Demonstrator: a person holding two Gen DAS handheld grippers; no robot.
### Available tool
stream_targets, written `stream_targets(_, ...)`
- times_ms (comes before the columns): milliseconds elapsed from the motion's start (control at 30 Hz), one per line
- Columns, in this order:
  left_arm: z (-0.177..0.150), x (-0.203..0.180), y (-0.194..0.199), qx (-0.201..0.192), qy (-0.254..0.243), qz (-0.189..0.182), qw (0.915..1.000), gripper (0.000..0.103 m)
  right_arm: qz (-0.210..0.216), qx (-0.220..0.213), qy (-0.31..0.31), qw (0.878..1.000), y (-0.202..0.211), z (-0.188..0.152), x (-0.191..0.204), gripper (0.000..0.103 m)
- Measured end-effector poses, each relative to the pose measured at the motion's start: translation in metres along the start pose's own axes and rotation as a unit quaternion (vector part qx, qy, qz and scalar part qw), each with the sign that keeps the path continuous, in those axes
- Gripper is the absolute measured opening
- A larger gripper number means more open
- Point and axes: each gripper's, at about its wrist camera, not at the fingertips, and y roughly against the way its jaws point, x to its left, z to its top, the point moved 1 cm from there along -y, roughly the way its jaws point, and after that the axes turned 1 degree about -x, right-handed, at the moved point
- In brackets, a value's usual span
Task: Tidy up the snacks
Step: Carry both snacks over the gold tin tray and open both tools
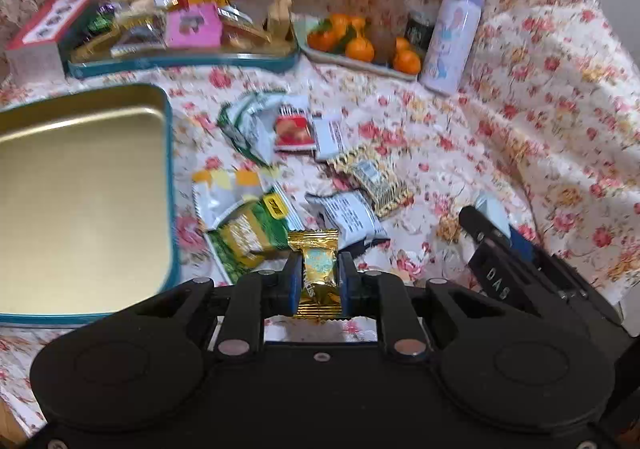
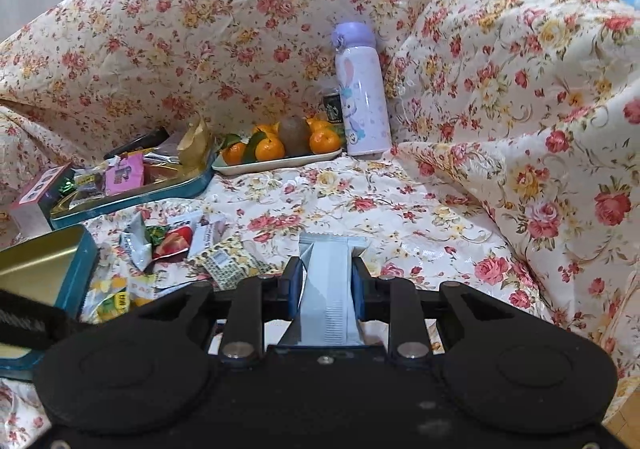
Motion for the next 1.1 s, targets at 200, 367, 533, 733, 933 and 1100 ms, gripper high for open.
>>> stream_targets(200,0.001,0.022,0.029,-0.028,0.006,0.006,0.9996,0.024,0.016,-0.003,0.012,1.0,0.015,0.001,0.019,0.027)
stream_targets(367,-0.001,0.055,0.054,-0.049,0.018,0.031,0.9982,0.024,0.037,-0.005,0.029,0.999,0.027,0.001,0.041,0.027)
stream_targets(533,-0.001,0.097,0.075,-0.063,0.043,0.061,0.9952,0.024,0.068,-0.001,0.042,0.997,0.039,-0.002,0.071,0.027)
stream_targets(733,-0.003,0.148,0.091,-0.075,0.06,0.11,0.9893,0.024,0.116,0.009,0.062,0.991,0.053,-0.006,0.112,0.027)
stream_targets(933,-0.002,0.192,0.1,-0.086,0.07,0.146,0.9831,0.024,0.168,0.024,0.079,0.982,0.06,-0.006,0.156,0.027)
stream_targets(1100,-0.005,0.223,0.1,-0.082,0.104,0.152,0.9795,0.024,0.203,0.03,0.097,0.974,0.062,-0.004,0.192,0.027)
